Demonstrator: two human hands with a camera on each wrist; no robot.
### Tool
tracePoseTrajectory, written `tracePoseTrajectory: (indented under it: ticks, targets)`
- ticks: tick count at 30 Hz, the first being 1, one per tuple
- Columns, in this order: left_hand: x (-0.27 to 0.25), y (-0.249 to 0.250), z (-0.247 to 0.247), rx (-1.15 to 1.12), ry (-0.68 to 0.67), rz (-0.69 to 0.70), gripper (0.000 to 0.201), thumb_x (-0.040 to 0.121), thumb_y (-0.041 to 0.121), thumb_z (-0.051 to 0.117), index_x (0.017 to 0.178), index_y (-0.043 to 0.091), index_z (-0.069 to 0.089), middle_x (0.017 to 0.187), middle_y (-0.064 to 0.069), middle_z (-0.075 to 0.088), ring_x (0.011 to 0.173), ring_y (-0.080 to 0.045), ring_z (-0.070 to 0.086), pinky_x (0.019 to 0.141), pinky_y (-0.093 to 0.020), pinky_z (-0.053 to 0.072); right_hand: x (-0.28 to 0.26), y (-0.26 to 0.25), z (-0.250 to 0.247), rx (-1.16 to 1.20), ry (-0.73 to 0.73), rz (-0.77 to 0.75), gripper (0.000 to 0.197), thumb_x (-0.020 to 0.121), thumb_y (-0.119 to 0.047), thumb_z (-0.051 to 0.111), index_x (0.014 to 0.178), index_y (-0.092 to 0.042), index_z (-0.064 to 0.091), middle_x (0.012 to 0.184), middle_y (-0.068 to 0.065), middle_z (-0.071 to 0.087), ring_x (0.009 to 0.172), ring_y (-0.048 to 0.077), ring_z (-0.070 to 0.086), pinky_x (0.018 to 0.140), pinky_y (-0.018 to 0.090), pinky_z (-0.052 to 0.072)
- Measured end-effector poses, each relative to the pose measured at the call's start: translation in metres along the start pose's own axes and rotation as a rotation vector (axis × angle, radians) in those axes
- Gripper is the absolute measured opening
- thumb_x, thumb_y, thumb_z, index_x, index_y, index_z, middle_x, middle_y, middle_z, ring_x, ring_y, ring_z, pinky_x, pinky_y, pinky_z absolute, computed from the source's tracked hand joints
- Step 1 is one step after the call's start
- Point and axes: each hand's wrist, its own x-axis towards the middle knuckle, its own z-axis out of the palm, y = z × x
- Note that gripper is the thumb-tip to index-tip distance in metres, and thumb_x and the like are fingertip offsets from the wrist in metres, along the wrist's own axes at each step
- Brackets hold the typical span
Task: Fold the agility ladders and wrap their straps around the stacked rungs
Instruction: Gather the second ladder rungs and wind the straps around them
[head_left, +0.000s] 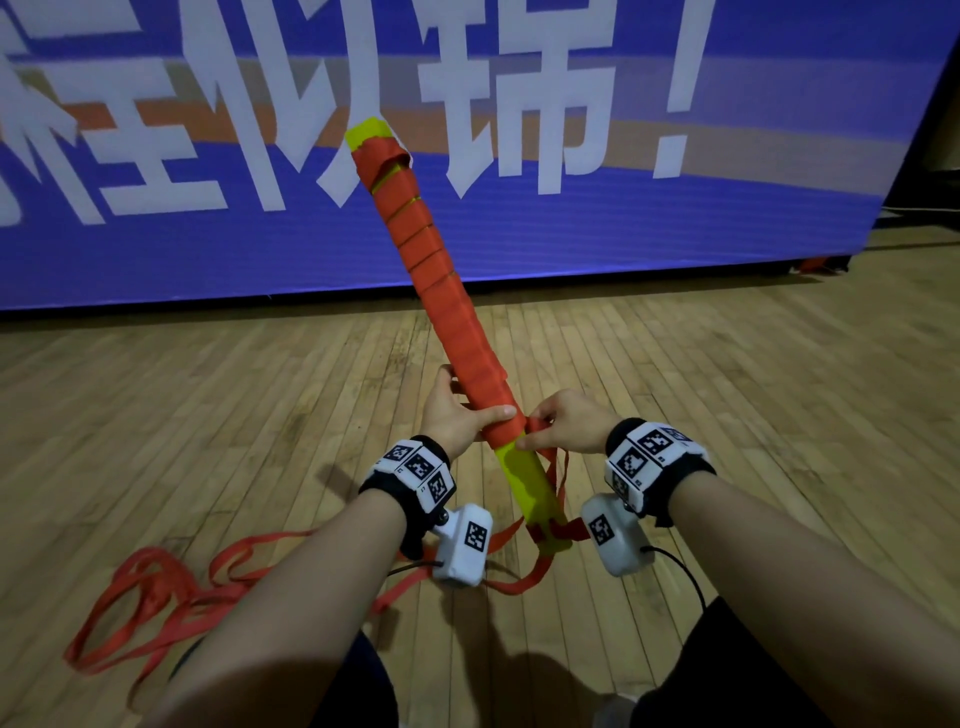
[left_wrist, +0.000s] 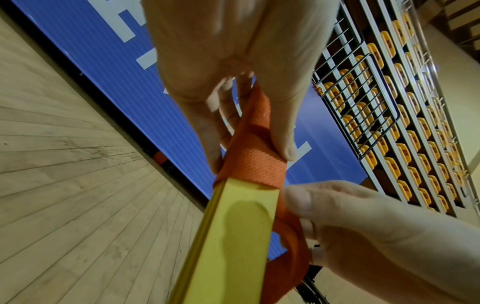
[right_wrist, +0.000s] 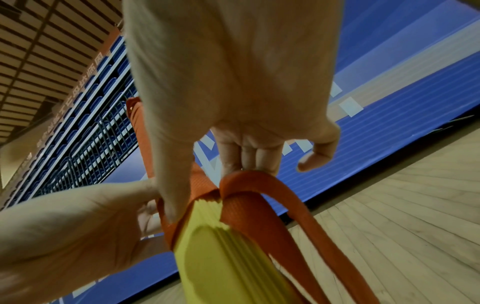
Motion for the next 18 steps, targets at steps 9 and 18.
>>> tracePoseTrajectory:
  ticks: [9,18]
  targets:
    - [0.0024,-0.0008,-0.0037,0.007,-0.184,-0.049,0.069,0.077,-0.011,0.070,0.126,0.017,0.031,0.116,-0.012,0.056,0.101,-0.028,0.064,0.076,-0.041,0.058,-0.0014,0.0059,-0.0023,-0.002,0.080,0.006,0.025,0.083,-0.024,0.072,0.092,-0.001,0.070,0.086,0.012,0.067,0.077,0.017,0.059,0.076,0.033,0.052]
    - [0.0042,-0.0070,0.0002,0.019,-0.125,-0.030,0.062,0.077,-0.010,0.070,0.117,0.020,0.033,0.117,-0.015,0.055,0.101,-0.035,0.064,0.076,-0.050,0.058,0.0008,0.0043,-0.0027,0.018,0.001,0.064,0.021,0.087,-0.019,0.068,0.099,-0.002,0.070,0.087,0.007,0.067,0.080,0.015,0.062,0.068,0.019,0.050]
